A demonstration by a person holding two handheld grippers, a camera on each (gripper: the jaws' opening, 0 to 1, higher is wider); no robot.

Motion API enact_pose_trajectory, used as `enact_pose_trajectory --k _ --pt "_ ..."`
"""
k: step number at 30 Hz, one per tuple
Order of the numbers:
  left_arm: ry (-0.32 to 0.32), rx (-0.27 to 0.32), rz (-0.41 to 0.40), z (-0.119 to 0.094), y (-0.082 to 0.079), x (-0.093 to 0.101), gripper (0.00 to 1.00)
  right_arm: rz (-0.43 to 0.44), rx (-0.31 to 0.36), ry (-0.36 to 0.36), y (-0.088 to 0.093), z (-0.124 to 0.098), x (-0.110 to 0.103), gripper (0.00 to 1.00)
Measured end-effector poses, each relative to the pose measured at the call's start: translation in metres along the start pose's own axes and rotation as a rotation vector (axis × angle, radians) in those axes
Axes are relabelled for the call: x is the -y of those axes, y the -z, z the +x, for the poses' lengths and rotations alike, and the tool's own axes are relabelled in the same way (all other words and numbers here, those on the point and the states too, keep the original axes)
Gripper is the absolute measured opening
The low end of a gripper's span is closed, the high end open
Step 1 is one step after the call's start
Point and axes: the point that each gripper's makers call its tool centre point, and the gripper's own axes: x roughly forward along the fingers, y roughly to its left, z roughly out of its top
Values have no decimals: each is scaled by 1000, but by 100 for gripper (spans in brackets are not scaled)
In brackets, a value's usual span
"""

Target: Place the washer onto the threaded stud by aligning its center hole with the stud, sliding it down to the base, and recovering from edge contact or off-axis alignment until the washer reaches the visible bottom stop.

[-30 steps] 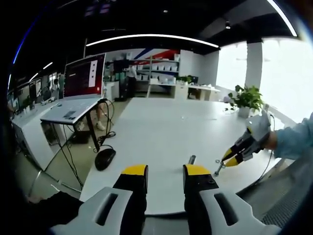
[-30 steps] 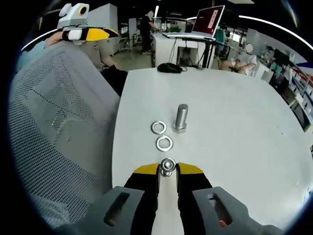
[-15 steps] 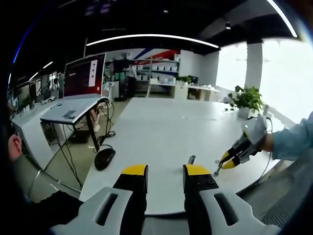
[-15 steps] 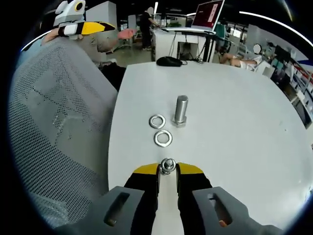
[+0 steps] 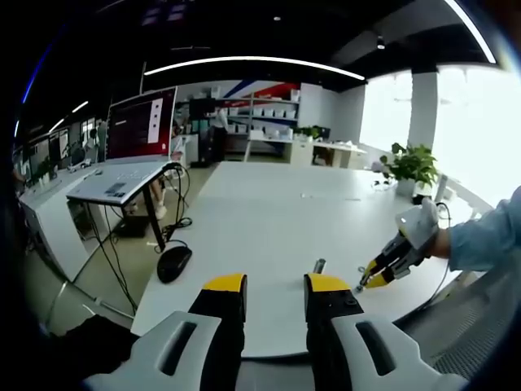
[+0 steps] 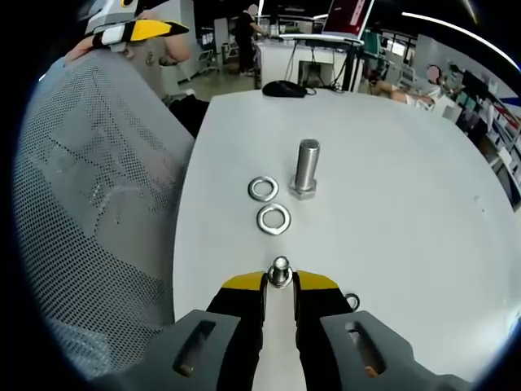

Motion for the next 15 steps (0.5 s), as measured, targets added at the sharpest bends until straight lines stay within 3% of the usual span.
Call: enact_pose_trajectory --k 15 --pt "-1 3 -4 0 0 0 26 -22 -32 1 7 10 -2 14"
